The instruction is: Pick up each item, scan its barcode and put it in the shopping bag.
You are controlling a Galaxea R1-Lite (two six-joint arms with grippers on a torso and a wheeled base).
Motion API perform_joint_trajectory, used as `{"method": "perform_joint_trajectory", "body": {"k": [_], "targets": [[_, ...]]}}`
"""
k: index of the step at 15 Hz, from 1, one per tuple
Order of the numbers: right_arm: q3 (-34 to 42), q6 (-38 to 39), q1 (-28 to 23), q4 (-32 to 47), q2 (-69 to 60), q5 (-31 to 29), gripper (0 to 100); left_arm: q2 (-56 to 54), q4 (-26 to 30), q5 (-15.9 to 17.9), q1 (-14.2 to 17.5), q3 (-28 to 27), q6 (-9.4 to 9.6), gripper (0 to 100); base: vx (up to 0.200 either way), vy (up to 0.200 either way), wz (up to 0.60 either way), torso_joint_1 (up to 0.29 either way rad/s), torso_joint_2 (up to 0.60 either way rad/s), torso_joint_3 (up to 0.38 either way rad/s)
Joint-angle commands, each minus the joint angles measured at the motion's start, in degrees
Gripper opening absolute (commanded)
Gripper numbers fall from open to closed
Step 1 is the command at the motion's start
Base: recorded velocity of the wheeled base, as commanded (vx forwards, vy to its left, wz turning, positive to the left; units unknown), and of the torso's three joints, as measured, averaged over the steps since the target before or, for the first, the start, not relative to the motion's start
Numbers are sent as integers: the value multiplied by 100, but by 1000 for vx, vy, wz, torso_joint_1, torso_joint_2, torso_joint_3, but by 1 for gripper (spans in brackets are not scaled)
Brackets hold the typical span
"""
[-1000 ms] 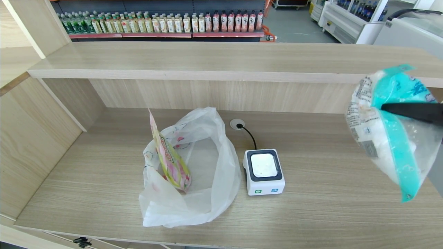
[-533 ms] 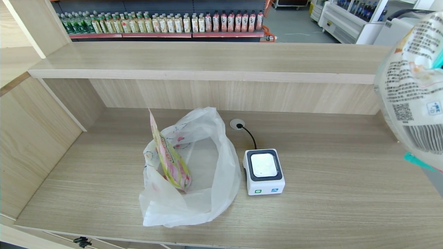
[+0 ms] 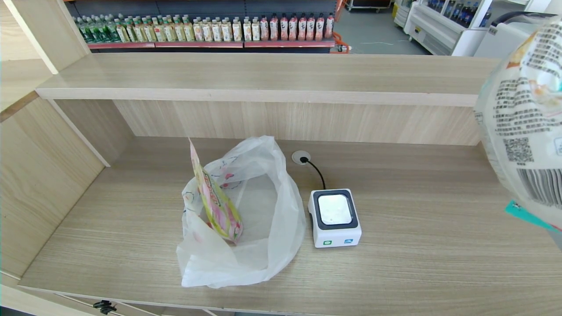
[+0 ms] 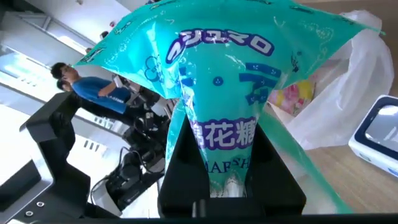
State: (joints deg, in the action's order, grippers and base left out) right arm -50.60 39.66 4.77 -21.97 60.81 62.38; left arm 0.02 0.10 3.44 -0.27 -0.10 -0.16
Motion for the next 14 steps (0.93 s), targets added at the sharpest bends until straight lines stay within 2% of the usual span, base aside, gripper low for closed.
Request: {"method": "perform_joint_trajectory", "body": {"k": [1, 3, 4, 6, 9, 11, 14], "targets": [[86, 297, 16, -194, -25, 11, 0, -2, -1, -1, 0, 1, -2, 100, 0, 0, 0, 0, 0, 0], [103, 1123, 16, -730, 28, 20, 0, -2, -1, -1, 0, 1, -2, 100, 0, 0, 0, 0, 0, 0], [174, 1853, 16, -1275, 98, 20, 0, -2, -1, -1, 0, 1, -2, 100, 0, 0, 0, 0, 0, 0], [428, 2512, 59, -1855, 151, 37, 0, -2, -1, -1, 0, 1, -2, 100, 0, 0, 0, 0, 0, 0], [868, 3215, 455, -2760, 335, 117, 0, -2, -1, -1, 0, 1, -2, 100, 0, 0, 0, 0, 0, 0], [1096, 4384, 587, -3683, 467, 345, 0, -2, -1, -1, 0, 1, -2, 100, 0, 0, 0, 0, 0, 0], [1219, 5421, 807, -4782, 652, 389, 0, -2, -1, -1, 0, 1, -2, 100, 0, 0, 0, 0, 0, 0]]}}
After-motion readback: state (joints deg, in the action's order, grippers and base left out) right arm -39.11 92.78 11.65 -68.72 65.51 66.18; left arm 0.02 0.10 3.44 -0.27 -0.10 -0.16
